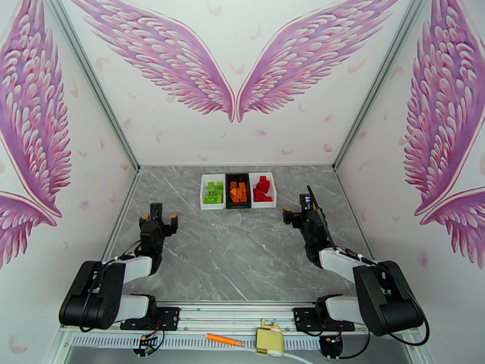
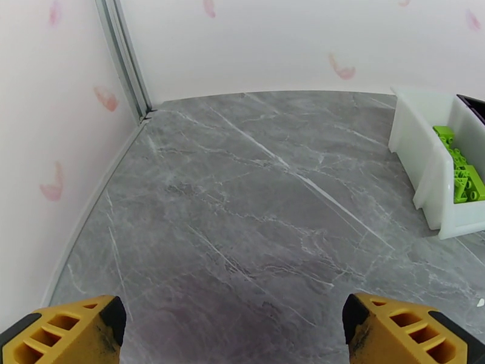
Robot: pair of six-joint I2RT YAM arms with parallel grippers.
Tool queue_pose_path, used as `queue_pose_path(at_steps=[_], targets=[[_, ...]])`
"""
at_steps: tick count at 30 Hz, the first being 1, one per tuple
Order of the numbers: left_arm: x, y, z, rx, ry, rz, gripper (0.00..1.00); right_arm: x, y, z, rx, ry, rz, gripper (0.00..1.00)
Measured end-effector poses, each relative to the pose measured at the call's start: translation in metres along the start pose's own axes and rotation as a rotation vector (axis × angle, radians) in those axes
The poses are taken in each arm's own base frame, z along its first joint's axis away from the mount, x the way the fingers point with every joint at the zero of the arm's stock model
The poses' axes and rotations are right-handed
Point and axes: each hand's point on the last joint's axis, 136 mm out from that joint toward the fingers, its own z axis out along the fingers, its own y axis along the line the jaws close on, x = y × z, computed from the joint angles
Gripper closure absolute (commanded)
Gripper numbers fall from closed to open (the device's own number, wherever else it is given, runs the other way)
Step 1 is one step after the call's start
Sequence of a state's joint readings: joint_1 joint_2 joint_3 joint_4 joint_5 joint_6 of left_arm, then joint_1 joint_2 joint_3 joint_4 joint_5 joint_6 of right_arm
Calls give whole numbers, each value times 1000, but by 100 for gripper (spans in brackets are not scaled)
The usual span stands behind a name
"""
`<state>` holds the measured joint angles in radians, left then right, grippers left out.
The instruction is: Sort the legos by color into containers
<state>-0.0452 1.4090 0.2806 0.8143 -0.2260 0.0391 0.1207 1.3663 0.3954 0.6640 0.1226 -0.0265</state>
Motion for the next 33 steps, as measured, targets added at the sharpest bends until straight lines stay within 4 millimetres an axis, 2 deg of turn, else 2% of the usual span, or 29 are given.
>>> queue_pose_path(at_steps=[5,9,13,33], targets=[[8,6,15,3,-4,-46,1,13,-7,13,-4,-4,21,1],[-7,9,20,-12,-32,-74,1,31,-3,20,-27,33,19,1],[-17,10,23,-23,-55,-84,1,29,0,20,-41,25,19,1],[-16,6,23,-29,-49,-76,1,29,1,20,-49,22,19,1]])
